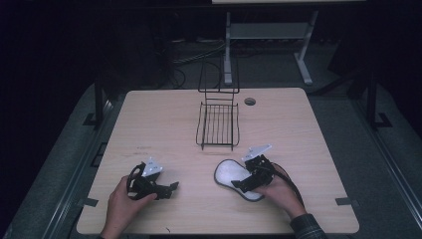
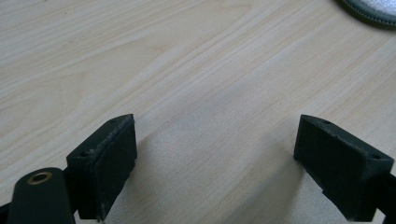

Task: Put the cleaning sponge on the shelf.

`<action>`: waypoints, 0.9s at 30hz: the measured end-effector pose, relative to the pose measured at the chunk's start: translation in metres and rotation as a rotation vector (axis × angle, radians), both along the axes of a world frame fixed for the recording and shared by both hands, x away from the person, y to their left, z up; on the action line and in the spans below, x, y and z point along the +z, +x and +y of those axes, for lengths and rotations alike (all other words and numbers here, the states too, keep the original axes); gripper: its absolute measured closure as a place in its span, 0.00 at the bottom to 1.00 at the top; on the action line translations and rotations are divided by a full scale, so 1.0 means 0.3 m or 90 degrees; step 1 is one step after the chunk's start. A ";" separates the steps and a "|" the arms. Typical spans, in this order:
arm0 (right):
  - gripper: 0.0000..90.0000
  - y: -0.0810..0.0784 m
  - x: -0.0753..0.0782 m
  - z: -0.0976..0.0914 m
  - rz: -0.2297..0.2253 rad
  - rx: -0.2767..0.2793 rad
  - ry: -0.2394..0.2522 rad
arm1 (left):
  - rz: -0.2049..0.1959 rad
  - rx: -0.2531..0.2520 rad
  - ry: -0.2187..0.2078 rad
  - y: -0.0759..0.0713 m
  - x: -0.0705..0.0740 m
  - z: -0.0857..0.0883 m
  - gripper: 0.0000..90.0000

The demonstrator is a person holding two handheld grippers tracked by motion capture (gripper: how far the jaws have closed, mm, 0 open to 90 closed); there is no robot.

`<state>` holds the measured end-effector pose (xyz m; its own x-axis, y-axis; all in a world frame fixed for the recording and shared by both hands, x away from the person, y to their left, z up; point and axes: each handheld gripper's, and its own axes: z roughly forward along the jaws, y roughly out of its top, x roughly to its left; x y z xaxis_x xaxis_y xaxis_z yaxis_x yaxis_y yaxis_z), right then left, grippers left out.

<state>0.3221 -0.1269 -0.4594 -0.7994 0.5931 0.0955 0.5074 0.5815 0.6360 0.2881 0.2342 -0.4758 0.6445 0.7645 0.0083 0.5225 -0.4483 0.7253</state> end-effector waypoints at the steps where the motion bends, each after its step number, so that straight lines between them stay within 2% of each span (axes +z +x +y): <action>1: 0.10 0.000 0.000 0.000 0.000 0.000 0.000 | 0.000 0.000 0.000 0.000 0.000 0.000 0.14; 15: 0.12 0.004 -0.017 0.010 0.007 0.011 -0.018 | 0.000 0.000 0.000 0.000 0.000 0.000 0.14; 21: 0.19 0.006 -0.018 0.008 0.024 0.020 -0.010 | 0.000 0.000 0.000 0.000 0.000 0.000 0.14; 27: 0.20 0.007 -0.017 0.007 0.027 0.022 -0.008 | 0.000 0.000 0.000 0.000 0.000 0.000 0.14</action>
<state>0.3243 -0.1248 -0.4645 -0.8149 0.5665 0.1224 0.5131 0.6069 0.6069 0.2880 0.2342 -0.4759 0.6442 0.7648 0.0086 0.5224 -0.4482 0.7255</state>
